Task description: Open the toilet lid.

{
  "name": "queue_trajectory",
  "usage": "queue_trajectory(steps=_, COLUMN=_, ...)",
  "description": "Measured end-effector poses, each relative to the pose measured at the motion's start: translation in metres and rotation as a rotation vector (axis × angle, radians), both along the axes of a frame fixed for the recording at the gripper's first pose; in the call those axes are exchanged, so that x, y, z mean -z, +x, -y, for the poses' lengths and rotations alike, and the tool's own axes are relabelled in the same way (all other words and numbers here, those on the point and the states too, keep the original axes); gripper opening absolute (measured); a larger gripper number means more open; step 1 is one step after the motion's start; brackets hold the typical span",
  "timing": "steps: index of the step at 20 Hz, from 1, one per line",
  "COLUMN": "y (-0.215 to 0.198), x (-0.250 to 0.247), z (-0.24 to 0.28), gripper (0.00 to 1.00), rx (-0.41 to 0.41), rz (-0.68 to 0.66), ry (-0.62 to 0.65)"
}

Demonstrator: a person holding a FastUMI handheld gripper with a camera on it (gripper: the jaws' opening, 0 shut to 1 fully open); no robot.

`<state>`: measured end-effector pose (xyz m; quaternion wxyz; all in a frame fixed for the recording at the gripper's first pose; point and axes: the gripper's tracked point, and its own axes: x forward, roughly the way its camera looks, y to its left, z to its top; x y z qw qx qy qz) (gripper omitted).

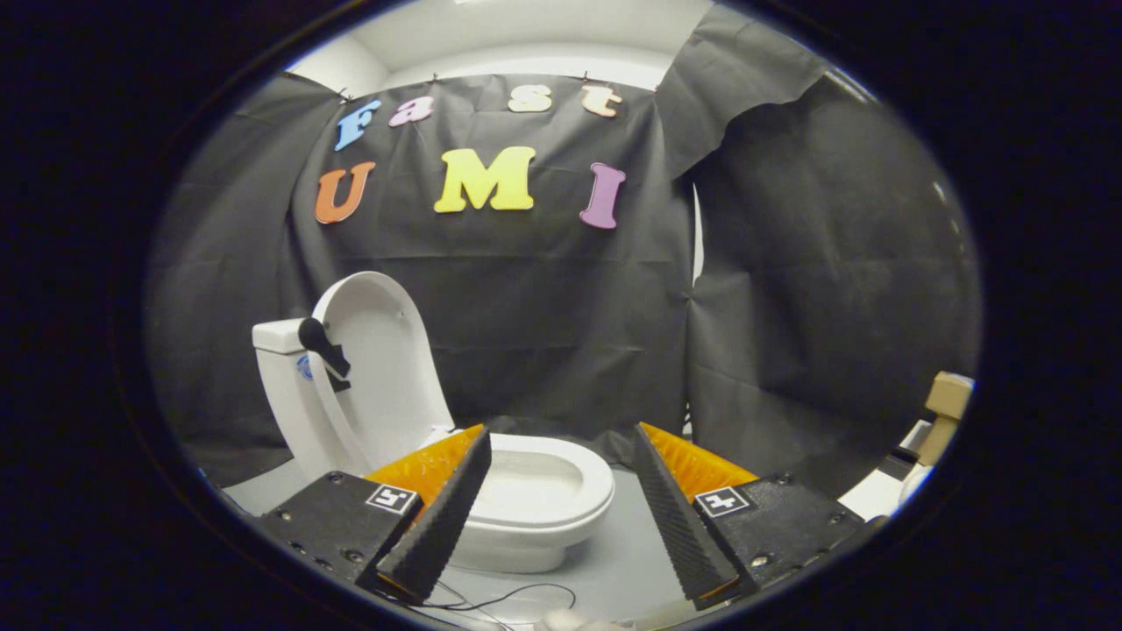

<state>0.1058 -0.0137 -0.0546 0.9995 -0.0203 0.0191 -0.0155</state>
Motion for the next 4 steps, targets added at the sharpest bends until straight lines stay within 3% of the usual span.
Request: queue_trajectory(steps=4, y=0.0025, x=0.0113, z=0.006, gripper=1.0, rx=0.022, rz=-0.024, ry=0.028)
